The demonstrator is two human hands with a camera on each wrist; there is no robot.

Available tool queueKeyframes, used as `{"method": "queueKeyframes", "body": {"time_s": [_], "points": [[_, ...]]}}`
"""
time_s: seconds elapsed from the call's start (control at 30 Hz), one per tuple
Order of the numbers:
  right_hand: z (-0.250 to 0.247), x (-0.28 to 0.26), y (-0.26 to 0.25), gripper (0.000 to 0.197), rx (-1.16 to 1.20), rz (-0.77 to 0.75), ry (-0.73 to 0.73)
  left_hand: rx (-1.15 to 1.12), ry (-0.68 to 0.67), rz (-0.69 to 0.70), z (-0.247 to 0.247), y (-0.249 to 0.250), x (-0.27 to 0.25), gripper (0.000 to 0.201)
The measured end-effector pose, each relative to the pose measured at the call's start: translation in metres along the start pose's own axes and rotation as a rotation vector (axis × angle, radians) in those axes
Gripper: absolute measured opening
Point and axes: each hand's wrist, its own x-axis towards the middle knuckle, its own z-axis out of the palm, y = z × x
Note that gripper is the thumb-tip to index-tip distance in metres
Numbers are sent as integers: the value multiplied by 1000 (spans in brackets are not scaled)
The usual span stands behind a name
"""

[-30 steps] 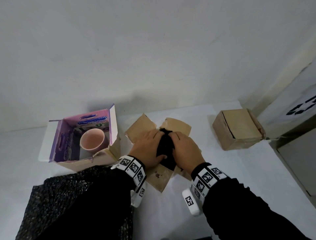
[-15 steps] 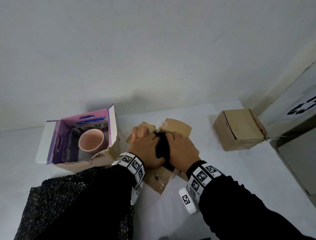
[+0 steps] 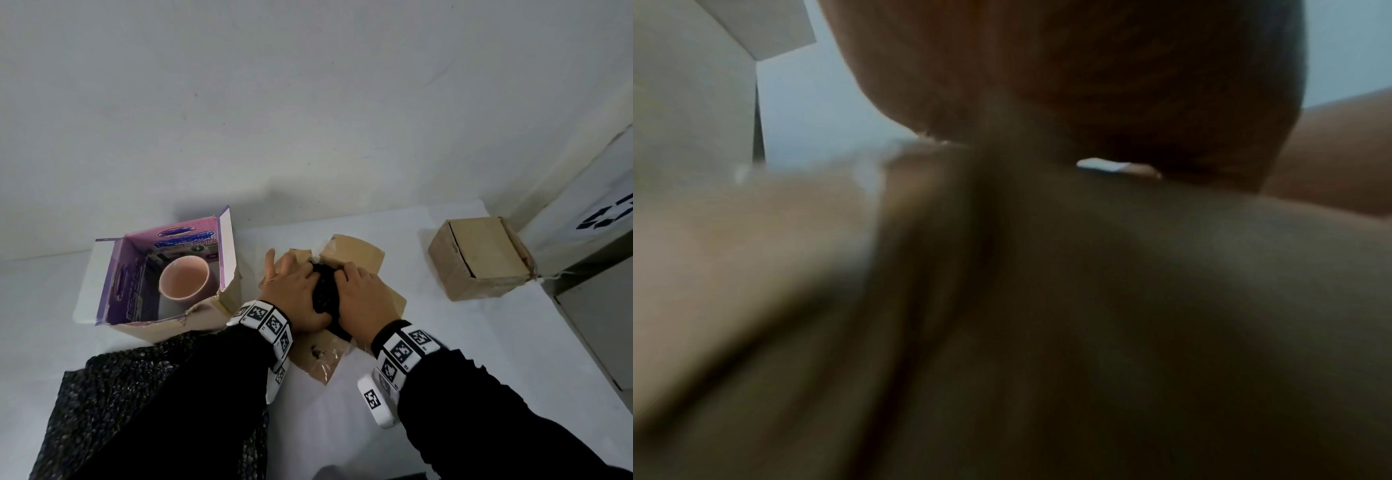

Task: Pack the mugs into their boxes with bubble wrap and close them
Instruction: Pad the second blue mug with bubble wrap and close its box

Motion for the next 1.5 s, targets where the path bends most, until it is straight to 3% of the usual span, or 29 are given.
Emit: {"method": "queueKeyframes", "body": {"time_s": [0.13, 0.23, 0.4, 0.5, 0.57, 0.63, 0.73, 0.93, 1.1, 1.23, 1.3, 1.43, 1.5], "points": [[-9, -6, 2, 24, 66, -58, 53, 75, -57, 24, -8, 0, 7, 80], [-6, -16, 5, 13, 47, -87, 177, 132, -44, 53, -11, -3, 11, 77], [6, -36, 8, 31, -21, -77, 198, 156, 16, 61, -18, -8, 10, 68], [0, -39, 17, 40, -8, -138, 177, 137, 147, 71, -22, -5, -3, 43], [-3, -43, 28, 42, 31, -202, 218, 10, 265, 149, -14, 5, -17, 30], [-2, -49, 40, 46, 52, -270, 239, -131, 325, 242, 3, 16, -36, 34], [3, -52, 52, 52, 9, -353, 203, -117, 369, 293, 30, 21, -51, 37], [14, -51, 36, 47, -61, -224, 231, 100, 350, 168, 24, 15, -62, 46], [21, -57, 12, 37, -57, -100, 309, 213, 321, 73, 32, 27, -71, 10], [22, -53, -5, 48, -12, -53, 345, 286, 264, -87, 25, 40, -75, 27], [24, -52, -8, 44, -18, -58, 358, 283, 235, -118, 26, 43, -75, 27], [31, -53, -7, 27, -33, -74, 372, 187, 182, -213, 23, 59, -78, 48], [33, -52, -8, 29, -36, -79, 385, 103, 165, -289, 17, 66, -77, 45]]}}
